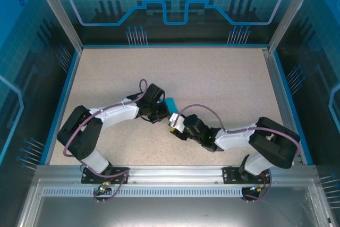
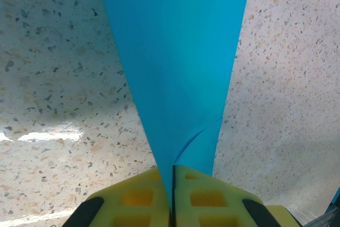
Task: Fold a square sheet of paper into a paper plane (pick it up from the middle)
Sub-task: Fold the wing for the fifth time at the center of the table.
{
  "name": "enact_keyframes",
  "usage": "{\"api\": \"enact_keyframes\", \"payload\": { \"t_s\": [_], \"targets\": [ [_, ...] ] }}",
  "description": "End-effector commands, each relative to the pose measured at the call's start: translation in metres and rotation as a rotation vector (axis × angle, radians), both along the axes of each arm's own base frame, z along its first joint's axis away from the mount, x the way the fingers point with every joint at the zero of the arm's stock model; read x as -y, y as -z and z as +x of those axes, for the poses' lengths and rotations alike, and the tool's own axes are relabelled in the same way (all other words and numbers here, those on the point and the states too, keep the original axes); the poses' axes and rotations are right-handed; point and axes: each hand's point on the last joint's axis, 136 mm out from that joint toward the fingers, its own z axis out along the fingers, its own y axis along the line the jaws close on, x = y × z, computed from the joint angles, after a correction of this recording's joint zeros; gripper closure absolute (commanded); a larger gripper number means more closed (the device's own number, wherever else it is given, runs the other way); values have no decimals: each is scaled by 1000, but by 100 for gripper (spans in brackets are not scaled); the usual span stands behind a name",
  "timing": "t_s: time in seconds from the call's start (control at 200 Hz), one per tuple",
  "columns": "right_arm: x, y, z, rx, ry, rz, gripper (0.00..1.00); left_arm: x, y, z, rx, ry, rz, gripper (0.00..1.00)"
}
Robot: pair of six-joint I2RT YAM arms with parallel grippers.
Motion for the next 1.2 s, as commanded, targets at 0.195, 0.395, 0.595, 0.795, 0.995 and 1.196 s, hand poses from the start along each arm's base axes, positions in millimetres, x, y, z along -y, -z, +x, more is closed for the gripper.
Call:
{"api": "enact_keyframes", "payload": {
  "t_s": [0.195, 0.395, 0.595, 0.795, 0.995, 1.196],
  "targets": [
    [-23, -6, 21, 180, -6, 29, 59, -3, -15, 2, -19, -32, -45, 90],
    [-30, -7, 30, 228, 3, 53, 64, -1, -16, 1, -37, -29, -77, 90],
    [-33, -4, 38, 251, 31, 58, 69, -5, -18, 1, -37, -37, -77, 91],
    [-26, -3, 42, 247, 64, 59, 73, -10, -17, 1, -37, -43, -68, 90],
    [-22, 0, 42, 220, 74, 67, 82, -12, -18, 2, -35, -42, -64, 86],
    [-19, 6, 39, 125, 78, 123, 87, -35, -38, 17, 21, -57, -54, 58]
  ]
}}
